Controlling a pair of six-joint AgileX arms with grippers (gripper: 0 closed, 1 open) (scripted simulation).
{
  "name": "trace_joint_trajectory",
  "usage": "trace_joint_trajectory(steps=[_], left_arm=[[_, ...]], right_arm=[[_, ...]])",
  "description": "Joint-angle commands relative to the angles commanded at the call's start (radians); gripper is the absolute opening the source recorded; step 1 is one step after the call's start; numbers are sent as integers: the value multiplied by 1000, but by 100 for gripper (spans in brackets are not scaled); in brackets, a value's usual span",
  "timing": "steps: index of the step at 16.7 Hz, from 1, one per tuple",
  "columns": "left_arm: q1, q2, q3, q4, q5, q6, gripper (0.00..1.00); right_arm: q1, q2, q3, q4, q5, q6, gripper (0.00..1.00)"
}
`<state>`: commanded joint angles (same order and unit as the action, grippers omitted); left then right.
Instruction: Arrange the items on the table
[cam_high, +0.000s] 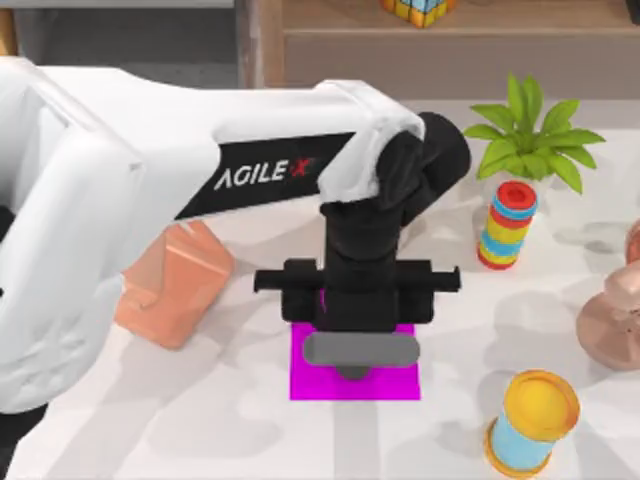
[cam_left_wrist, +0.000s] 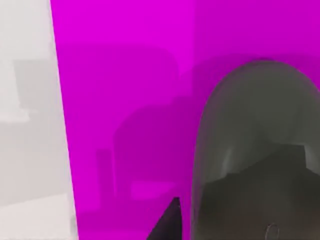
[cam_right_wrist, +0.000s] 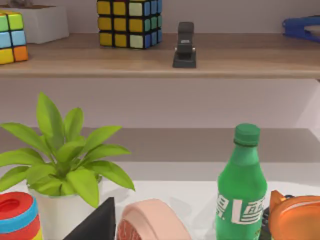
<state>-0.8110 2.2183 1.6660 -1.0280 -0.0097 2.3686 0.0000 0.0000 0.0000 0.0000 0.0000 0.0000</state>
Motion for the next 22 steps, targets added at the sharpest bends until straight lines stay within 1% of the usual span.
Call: trace_joint_trajectory(steps=[2, 3, 12, 14, 16, 18, 20, 22], left_arm=[[0, 0, 0, 0, 0, 0, 98], [0, 0, 0, 0, 0, 0, 100], [2, -1, 0, 0, 0, 0, 100], [-14, -27, -1, 13, -11, -22, 100], [-36, -84, -12, 39, -31, -78, 100], [-37, -165, -36, 57, -50, -162, 100], [-1, -264, -72, 63, -62, -270, 100], [67, -371, -116, 61, -66, -397, 100]], right_arm=[[0, 0, 0, 0, 0, 0, 100], [0, 0, 0, 0, 0, 0, 100], [0, 0, 0, 0, 0, 0, 100], [0, 0, 0, 0, 0, 0, 100], [0, 0, 0, 0, 0, 0, 100], [0, 0, 0, 0, 0, 0, 100], [0, 0, 0, 0, 0, 0, 100], [0, 0, 0, 0, 0, 0, 100]])
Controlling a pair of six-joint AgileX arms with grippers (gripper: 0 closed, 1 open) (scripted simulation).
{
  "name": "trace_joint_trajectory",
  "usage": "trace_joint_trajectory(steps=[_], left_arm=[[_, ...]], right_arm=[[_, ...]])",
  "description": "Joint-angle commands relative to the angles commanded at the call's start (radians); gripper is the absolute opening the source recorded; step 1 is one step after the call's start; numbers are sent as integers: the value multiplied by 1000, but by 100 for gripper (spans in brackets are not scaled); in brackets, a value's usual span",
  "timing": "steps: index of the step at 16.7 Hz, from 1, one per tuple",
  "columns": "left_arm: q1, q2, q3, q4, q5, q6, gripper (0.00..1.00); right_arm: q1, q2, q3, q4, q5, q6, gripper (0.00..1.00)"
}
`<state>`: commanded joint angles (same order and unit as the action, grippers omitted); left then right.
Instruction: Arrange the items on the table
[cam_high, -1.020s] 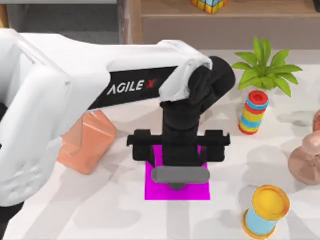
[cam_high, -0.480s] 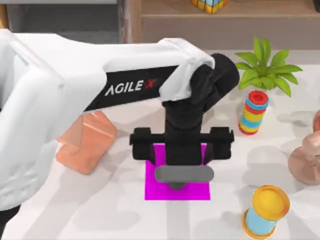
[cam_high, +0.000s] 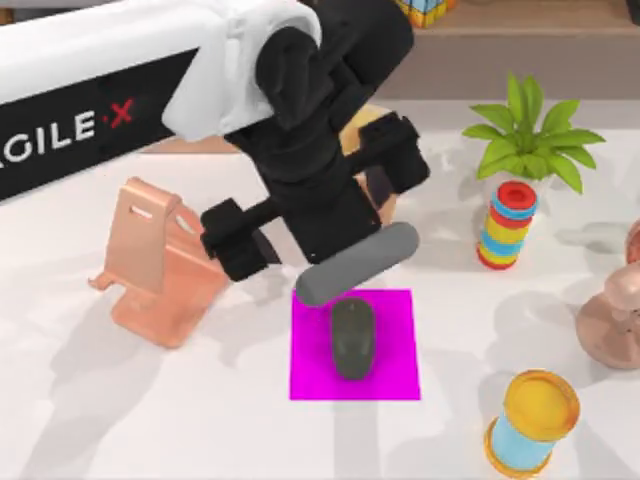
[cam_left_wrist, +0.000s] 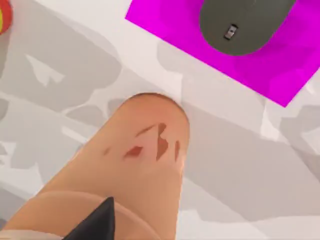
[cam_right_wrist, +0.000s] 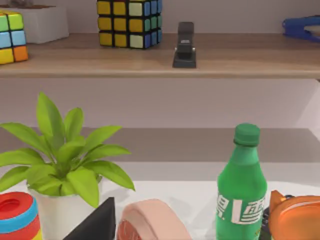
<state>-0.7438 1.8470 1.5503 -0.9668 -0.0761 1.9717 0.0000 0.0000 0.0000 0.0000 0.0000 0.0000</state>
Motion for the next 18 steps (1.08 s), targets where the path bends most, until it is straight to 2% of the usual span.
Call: trace_joint_trajectory(steps=[3, 6, 13, 16, 18], left_arm=[[170, -148, -80, -14, 5, -215, 100], [396, -241, -190, -33, 17, -448, 100], [933, -263, -486, -37, 54, -941, 100], [1092, -263, -550, -9, 66, -1083, 100], [1153, -261, -573, 6, 73, -1139, 100]], right_arm=[[0, 0, 0, 0, 0, 0, 100], [0, 0, 0, 0, 0, 0, 100], [0, 0, 0, 0, 0, 0, 100], [0, 0, 0, 0, 0, 0, 100], [0, 0, 0, 0, 0, 0, 100]])
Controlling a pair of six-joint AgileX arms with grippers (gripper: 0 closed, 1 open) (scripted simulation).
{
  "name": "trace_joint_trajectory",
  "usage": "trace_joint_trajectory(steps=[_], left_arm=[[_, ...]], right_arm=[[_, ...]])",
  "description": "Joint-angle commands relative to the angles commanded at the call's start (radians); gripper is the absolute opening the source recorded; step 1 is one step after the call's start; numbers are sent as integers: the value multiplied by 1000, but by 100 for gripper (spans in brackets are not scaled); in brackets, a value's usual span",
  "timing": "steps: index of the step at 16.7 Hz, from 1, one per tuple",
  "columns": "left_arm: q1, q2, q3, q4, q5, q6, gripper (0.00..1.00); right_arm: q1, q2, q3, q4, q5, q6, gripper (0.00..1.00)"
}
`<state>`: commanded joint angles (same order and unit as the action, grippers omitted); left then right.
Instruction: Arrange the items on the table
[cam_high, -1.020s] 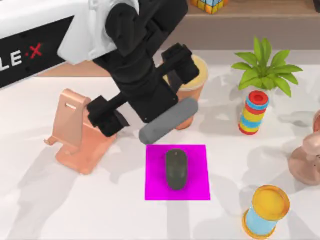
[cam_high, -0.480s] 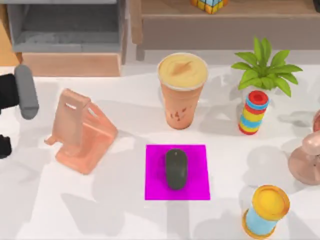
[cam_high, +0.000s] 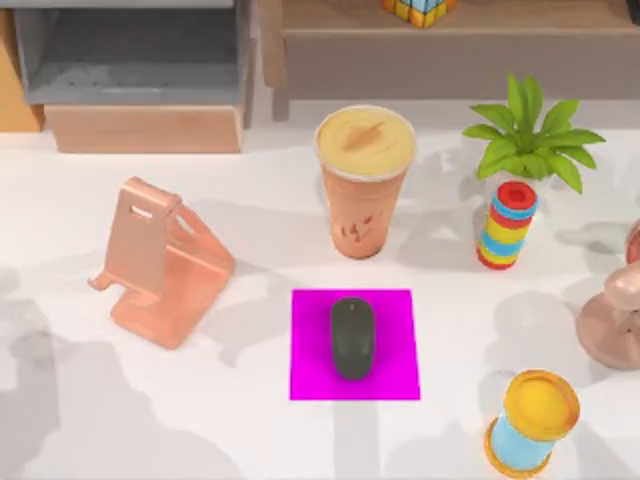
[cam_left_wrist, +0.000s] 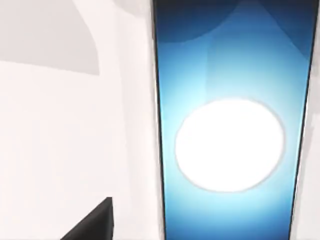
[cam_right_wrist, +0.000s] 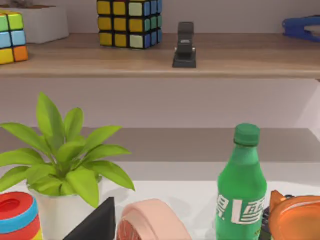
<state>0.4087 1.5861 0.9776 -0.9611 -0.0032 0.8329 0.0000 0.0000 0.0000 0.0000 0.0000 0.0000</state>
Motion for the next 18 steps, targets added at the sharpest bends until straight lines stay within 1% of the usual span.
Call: trace_joint_trajectory(steps=[2, 8, 10, 14, 16, 18], left_arm=[[20, 0, -7, 6, 3, -19, 100], [18, 9, -15, 20, 2, -20, 100], [20, 37, -46, 78, 3, -20, 100], [21, 116, -132, 259, 3, -17, 100], [22, 143, -160, 304, 3, -15, 100], [22, 148, -164, 311, 3, -15, 100]], right_arm=[[0, 0, 0, 0, 0, 0, 100], [0, 0, 0, 0, 0, 0, 100], [0, 0, 0, 0, 0, 0, 100], [0, 0, 0, 0, 0, 0, 100], [0, 0, 0, 0, 0, 0, 100], [0, 0, 0, 0, 0, 0, 100]])
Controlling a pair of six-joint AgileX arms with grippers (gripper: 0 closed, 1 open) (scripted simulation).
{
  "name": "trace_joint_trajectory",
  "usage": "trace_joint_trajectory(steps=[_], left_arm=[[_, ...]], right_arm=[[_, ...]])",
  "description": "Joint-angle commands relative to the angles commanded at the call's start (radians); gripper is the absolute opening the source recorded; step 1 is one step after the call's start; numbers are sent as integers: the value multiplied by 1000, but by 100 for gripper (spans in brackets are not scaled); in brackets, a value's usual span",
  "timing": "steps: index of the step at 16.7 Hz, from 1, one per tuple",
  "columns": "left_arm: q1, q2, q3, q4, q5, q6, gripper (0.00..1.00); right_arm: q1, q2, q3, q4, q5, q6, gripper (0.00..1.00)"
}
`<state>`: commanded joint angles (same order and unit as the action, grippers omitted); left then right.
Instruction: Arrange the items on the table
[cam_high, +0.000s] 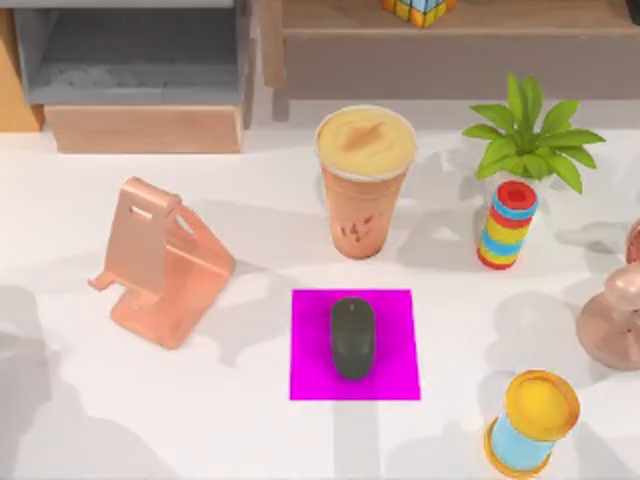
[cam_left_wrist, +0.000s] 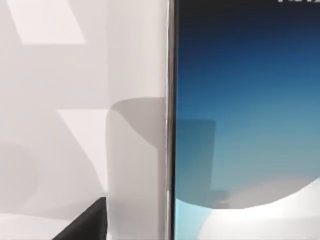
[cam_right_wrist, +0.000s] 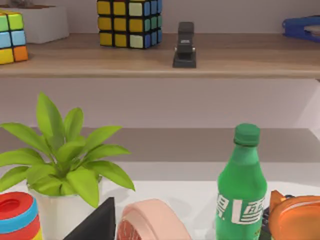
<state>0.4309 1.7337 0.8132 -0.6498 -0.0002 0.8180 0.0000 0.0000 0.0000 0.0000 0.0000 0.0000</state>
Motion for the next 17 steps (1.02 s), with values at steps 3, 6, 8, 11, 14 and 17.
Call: trace_joint_trajectory(steps=[3, 6, 8, 11, 14, 17], left_arm=[[0, 0, 0, 0, 0, 0, 92], [0, 0, 0, 0, 0, 0, 70], [0, 0, 0, 0, 0, 0, 55], [0, 0, 0, 0, 0, 0, 32], [0, 0, 0, 0, 0, 0, 10], [0, 0, 0, 0, 0, 0, 0]], right_arm=[[0, 0, 0, 0, 0, 0, 100], [0, 0, 0, 0, 0, 0, 100], [0, 0, 0, 0, 0, 0, 100], [0, 0, 0, 0, 0, 0, 100], [0, 0, 0, 0, 0, 0, 100], [0, 0, 0, 0, 0, 0, 100]])
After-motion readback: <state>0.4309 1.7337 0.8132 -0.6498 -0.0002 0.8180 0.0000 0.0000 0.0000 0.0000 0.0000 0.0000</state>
